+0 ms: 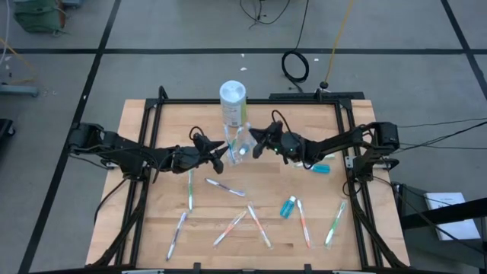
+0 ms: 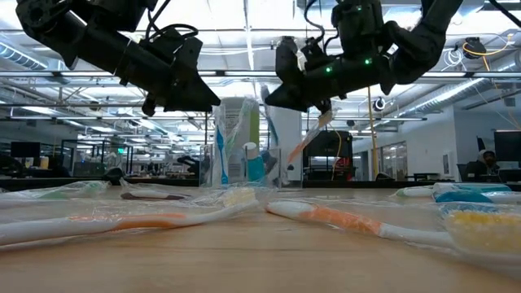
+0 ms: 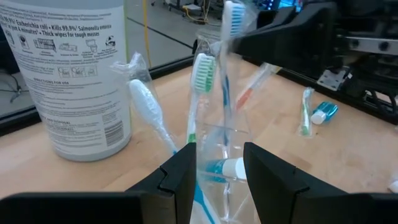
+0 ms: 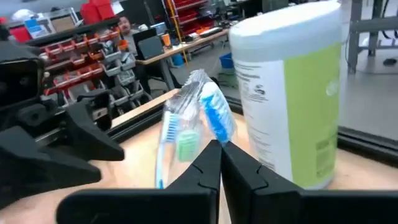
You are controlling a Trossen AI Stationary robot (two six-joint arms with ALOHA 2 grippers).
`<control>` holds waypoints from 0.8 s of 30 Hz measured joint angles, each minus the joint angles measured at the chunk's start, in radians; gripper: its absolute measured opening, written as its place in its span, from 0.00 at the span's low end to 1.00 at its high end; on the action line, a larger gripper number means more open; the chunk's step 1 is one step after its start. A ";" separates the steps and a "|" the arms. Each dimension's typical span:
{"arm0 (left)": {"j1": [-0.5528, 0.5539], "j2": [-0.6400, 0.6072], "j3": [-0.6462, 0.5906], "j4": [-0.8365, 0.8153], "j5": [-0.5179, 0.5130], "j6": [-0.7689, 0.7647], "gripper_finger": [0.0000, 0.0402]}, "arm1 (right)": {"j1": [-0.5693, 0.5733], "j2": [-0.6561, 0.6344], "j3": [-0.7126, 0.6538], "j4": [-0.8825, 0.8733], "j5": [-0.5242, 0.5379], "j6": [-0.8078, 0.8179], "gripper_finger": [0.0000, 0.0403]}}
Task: Pick & Place toothbrushing station
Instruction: Put the blue toothbrush into the transparent organizer, then put the orange toothbrush into the transparent organizer
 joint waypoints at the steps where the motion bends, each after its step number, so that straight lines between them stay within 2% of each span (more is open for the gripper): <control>1: 0.000 0.000 0.000 -0.001 0.010 0.000 0.34 | -0.002 0.000 -0.006 0.001 0.000 0.022 0.02; 7: 0.000 0.000 0.000 -0.003 0.098 -0.009 0.34 | -0.013 0.000 -0.060 0.002 0.020 0.089 0.07; 12: 0.000 0.000 0.000 -0.002 0.100 -0.023 0.34 | -0.012 0.000 -0.088 0.030 0.019 0.048 0.14; 24: 0.000 0.000 0.000 0.000 0.101 -0.081 0.34 | -0.003 -0.051 -0.091 0.116 0.013 -0.225 0.35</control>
